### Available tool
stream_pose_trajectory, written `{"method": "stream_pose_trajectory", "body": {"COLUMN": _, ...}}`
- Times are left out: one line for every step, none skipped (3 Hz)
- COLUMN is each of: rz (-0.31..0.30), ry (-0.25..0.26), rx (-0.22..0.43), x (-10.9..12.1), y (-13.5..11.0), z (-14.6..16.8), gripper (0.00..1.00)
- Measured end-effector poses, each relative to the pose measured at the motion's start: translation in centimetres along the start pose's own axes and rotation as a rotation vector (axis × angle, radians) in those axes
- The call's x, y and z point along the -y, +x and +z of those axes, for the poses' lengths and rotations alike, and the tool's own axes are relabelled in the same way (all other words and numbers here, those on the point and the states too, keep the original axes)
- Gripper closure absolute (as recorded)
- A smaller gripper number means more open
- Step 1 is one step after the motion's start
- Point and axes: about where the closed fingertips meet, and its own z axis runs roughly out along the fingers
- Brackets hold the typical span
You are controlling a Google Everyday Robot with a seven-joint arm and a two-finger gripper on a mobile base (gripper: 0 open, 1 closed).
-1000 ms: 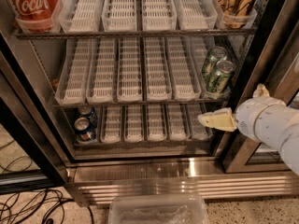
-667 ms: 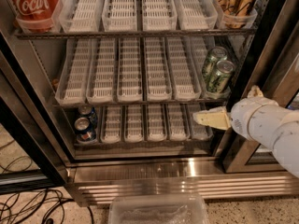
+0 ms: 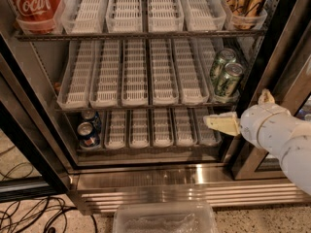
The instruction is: Pick green can from middle shelf of fridge
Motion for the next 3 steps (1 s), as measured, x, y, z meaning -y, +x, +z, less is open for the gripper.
{"method": "stream_pose_trajectory", "body": {"rz": 0.002, "ry": 0.038, "rx": 0.044, "x": 0.75, "y": 0.16, "z": 0.12, "gripper": 0.11}}
{"method": "stream_pose_trajectory", "body": {"rz": 0.011, "ry": 0.071, "rx": 0.092, "x": 1.20, "y": -0.17, "z": 0.36, "gripper": 0.30}}
{"method": "stream_pose_trajectory", "body": {"rz": 0.028, "ry": 0.086, "rx": 0.137, "x": 0.78, "y": -0.76, "z": 0.77, "gripper": 0.43}}
